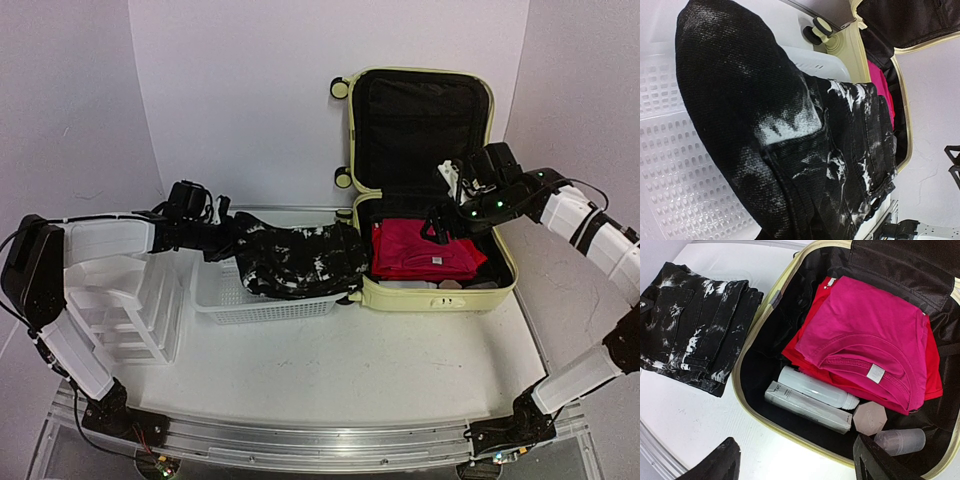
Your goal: Open, take out, and arrange the luggage
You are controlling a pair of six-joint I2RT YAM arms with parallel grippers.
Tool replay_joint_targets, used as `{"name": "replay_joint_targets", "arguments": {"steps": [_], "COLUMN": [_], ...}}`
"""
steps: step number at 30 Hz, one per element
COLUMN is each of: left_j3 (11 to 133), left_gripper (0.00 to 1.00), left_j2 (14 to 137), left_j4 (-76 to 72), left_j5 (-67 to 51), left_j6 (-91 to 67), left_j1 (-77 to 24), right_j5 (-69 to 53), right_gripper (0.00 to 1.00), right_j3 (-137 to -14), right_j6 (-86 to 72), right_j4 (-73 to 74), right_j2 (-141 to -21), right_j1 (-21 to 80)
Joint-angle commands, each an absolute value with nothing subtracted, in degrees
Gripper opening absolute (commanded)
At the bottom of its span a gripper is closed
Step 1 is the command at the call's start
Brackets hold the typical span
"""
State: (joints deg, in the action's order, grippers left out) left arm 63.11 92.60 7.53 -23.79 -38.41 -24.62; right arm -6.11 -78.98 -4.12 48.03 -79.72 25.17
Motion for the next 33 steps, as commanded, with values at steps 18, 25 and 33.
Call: {"name": "replay_joint_targets", "arguments": {"steps": [18,25,33], "left_j3": [64.1,64.5,63.4], "left_gripper": [0.00,0.00,0.00], "left_j2": [94.5,98.7,97.0], "left_j4": [14.1,12.7,13.6], "left_j5": [-14.7,-12.4,-4.4], "left_j6": [-24.8,-19.8,-15.1], "left_j1": [-24.2,-24.2,-25.2], "right_j5": [-3.9,-3.4,-2.8], "right_gripper": [0.80,0.80,0.80], "right_j3": [-80.2,-79.9,-79.6], "right_j6": [-3.0,-2.5,-2.2], "right_j4": [47.6,47.9,48.6], "right_j2": [-80.2,-80.2,-80.1], "right_j1": [26.3,26.5,26.6]}}
